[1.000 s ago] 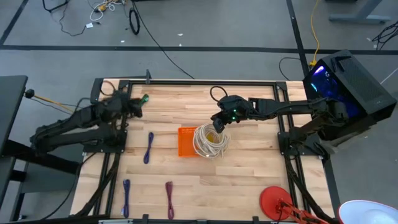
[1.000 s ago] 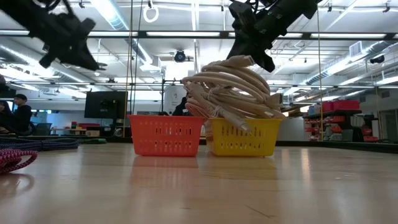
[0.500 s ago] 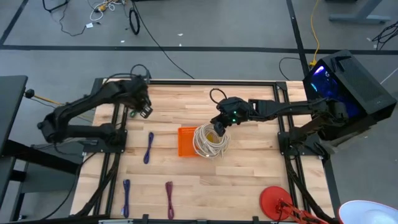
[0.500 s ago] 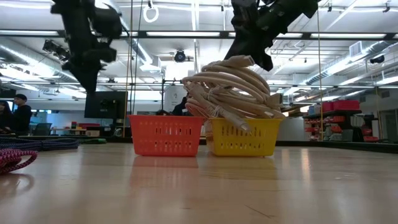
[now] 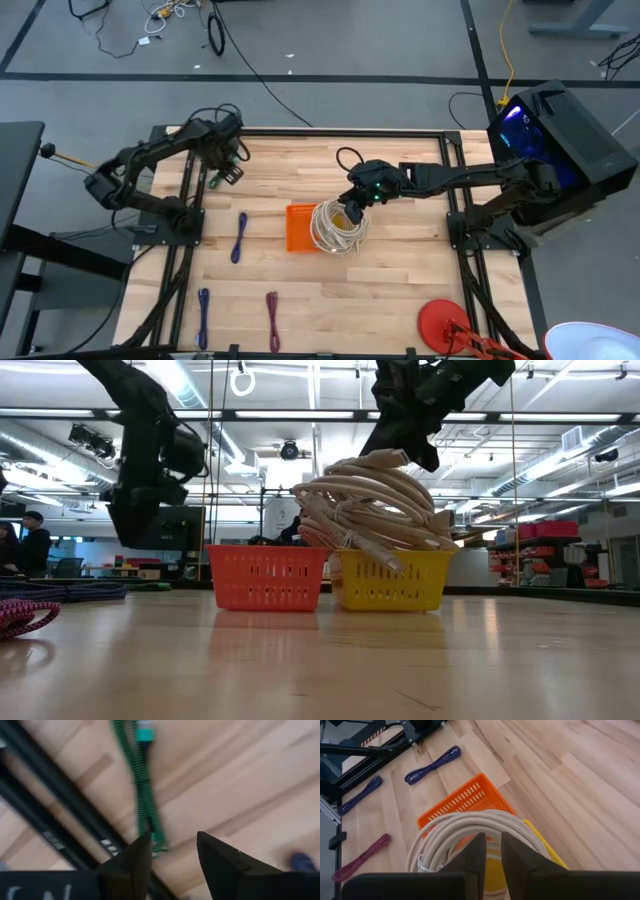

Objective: Pick & Place USB Port
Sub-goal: Put the green charger cable into the orange bin

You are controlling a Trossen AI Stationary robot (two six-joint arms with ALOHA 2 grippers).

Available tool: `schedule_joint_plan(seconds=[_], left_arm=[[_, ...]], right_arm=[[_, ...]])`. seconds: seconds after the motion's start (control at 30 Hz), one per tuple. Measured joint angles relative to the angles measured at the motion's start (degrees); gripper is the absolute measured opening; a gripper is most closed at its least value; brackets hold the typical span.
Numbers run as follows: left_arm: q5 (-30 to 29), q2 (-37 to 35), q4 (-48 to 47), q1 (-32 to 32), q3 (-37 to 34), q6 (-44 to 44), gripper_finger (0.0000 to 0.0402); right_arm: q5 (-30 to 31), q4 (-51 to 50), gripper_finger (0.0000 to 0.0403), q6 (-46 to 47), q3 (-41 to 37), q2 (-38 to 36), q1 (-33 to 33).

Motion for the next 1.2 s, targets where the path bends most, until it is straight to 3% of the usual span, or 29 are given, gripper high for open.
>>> schedule_joint_plan(seconds=[0.2, 0.43, 0.9, 1.2], left_arm=[[1.4, 3.4, 2.1, 4.5, 0.0, 1.4, 0.0167], [2.9, 7.1, 5.6, 4.9, 0.0, 1.0, 0.0168], [-2.0, 14.6, 8.8, 5.2, 0.0, 0.0, 0.0168], [-2.2, 14.9, 7.1, 4.4, 0.0, 1.0, 0.0146]], right_arm=[[0.0, 0.0, 0.0061, 0.6, 0.0, 0.0, 0.8], [0.0, 0.4, 0.0061, 1.9, 0.0, -0.1, 1.6], [0.2, 0.6, 0.0061, 3.8, 0.0, -5.4, 5.1], [5.9, 0.5, 0.0061, 3.6, 0.0, -10.7, 7.8]])
